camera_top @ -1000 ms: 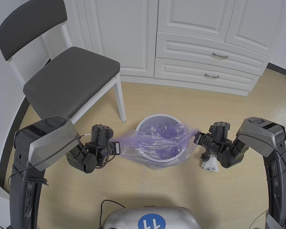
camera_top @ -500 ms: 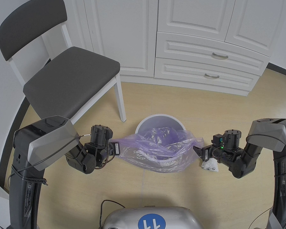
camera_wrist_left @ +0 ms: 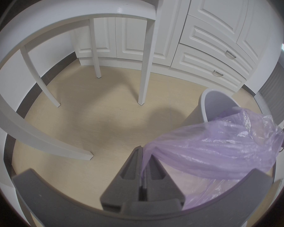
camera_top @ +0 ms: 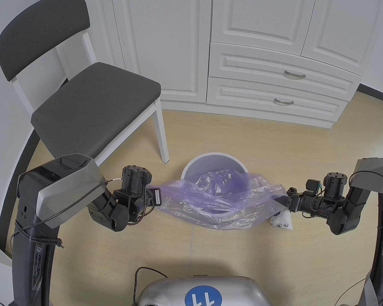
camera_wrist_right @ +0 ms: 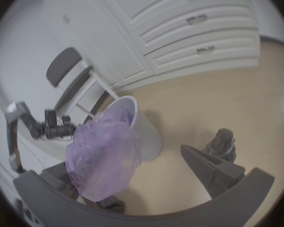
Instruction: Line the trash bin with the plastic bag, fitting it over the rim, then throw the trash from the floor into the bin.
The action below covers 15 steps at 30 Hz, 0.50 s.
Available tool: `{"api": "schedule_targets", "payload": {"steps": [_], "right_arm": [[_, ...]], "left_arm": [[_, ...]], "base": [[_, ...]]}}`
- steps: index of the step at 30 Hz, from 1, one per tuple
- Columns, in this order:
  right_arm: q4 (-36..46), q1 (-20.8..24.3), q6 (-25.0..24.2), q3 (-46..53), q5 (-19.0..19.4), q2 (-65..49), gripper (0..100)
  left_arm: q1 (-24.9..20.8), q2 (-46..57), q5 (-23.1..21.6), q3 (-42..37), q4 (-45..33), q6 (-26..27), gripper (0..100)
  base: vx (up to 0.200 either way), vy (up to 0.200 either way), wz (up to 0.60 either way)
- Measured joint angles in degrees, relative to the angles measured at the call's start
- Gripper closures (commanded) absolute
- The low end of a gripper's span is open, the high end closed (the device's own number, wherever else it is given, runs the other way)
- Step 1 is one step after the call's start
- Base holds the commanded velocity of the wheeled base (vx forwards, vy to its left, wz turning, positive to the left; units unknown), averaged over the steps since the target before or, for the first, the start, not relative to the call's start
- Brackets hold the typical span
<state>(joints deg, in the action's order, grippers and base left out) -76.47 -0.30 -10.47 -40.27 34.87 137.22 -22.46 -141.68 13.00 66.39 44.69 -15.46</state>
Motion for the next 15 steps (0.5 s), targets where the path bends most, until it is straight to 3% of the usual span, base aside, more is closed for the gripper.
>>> {"api": "schedule_targets", "payload": {"steps": [1,5,15], "right_arm": [[-0.06,-0.38,-3.73,-0.52,0.52,0.27,0],[-0.22,-0.95,-10.57,-2.12,1.91,1.04,0],[-0.35,-1.54,-11.95,-3.83,3.28,2.78,0]], "left_arm": [[0.05,-0.13,0.00,0.37,-0.11,-0.24,100],[0.50,-0.94,0.05,2.11,-0.55,-0.88,100],[3.04,-4.83,0.82,7.86,-1.06,-1.38,100]], "base": [[0.000,0.000,0.00],[0.000,0.000,0.00],[0.000,0.000,0.00]]}}
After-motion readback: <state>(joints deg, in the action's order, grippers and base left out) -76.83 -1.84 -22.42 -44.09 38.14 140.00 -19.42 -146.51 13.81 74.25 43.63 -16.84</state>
